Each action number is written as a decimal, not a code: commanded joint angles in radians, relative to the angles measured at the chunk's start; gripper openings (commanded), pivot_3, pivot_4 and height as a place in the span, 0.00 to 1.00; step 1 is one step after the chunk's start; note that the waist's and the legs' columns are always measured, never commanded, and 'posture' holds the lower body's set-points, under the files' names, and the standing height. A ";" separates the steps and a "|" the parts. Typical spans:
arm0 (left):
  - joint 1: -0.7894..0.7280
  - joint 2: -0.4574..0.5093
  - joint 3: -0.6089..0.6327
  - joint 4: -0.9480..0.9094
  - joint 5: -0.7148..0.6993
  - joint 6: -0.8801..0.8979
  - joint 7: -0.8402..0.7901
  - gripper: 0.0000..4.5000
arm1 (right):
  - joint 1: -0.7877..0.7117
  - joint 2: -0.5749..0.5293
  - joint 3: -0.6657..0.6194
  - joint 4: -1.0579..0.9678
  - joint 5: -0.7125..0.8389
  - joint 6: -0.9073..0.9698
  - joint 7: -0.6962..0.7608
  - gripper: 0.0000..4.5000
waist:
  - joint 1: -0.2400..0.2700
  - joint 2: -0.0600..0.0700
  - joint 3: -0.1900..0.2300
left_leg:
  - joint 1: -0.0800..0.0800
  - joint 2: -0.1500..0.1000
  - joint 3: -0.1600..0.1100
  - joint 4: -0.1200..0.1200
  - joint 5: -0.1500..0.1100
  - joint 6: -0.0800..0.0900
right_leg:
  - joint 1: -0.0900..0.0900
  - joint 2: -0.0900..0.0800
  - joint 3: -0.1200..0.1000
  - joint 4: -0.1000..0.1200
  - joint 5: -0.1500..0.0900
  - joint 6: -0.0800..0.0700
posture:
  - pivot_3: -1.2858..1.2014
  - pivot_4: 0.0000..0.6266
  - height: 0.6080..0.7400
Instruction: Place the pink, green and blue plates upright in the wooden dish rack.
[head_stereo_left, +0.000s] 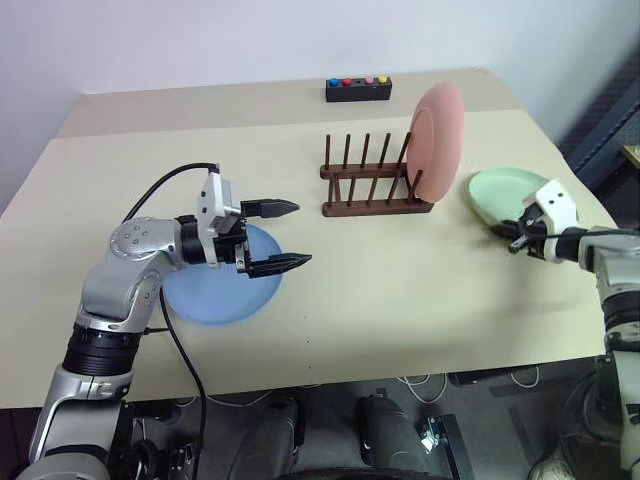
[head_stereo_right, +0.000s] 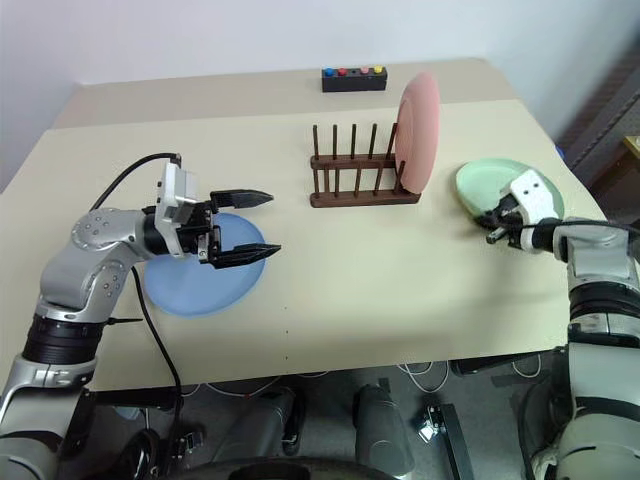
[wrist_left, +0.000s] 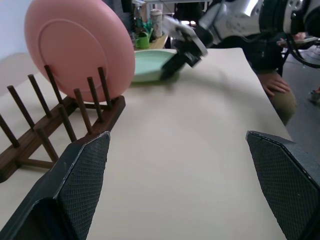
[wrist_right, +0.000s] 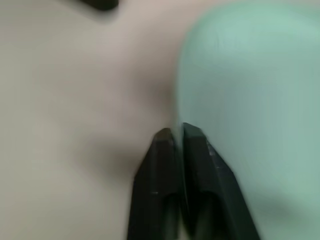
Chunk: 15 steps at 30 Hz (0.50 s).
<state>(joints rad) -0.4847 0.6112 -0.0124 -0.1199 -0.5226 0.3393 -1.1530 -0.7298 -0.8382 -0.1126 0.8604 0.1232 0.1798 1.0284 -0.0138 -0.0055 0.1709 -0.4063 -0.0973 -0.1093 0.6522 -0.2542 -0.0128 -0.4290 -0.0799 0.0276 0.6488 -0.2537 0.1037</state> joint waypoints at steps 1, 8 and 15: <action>-0.006 0.012 0.030 -0.024 -0.011 -0.008 0.004 1.00 | -0.056 0.007 -0.061 -0.022 0.062 0.070 -0.021 0.01 | 0.000 0.000 0.000 | 0.000 0.000 0.000 0.000 0.000 0.000 | 0.000 0.000 0.000 0.000 0.000 0.000 | 0.52 0.24 1.00; -0.018 0.006 0.024 -0.001 -0.005 -0.018 0.003 1.00 | -0.248 0.026 -0.177 0.136 0.069 -0.175 -0.394 0.01 | 0.001 0.001 0.000 | 0.000 0.000 0.000 -0.001 0.000 0.000 | 0.000 -0.001 0.000 0.000 0.000 0.000 | 0.52 0.24 1.00; -0.031 0.000 0.032 0.006 -0.005 -0.024 0.013 1.00 | -0.445 0.145 -0.488 -0.065 0.532 0.035 -0.259 0.01 | -0.004 0.002 0.002 | 0.000 0.001 0.000 -0.004 0.000 -0.001 | -0.002 0.001 0.001 -0.001 0.000 0.000 | 0.52 0.24 1.00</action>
<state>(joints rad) -0.5035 0.6061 -0.0116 -0.0997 -0.5230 0.3361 -1.1470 -1.1414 -0.6977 -0.5506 0.8905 0.5503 0.1563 0.7203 -0.0178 -0.0030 0.1725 -0.4065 -0.0963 -0.1091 0.6485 -0.2538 -0.0135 -0.4305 -0.0792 0.0278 0.6481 -0.2537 0.1037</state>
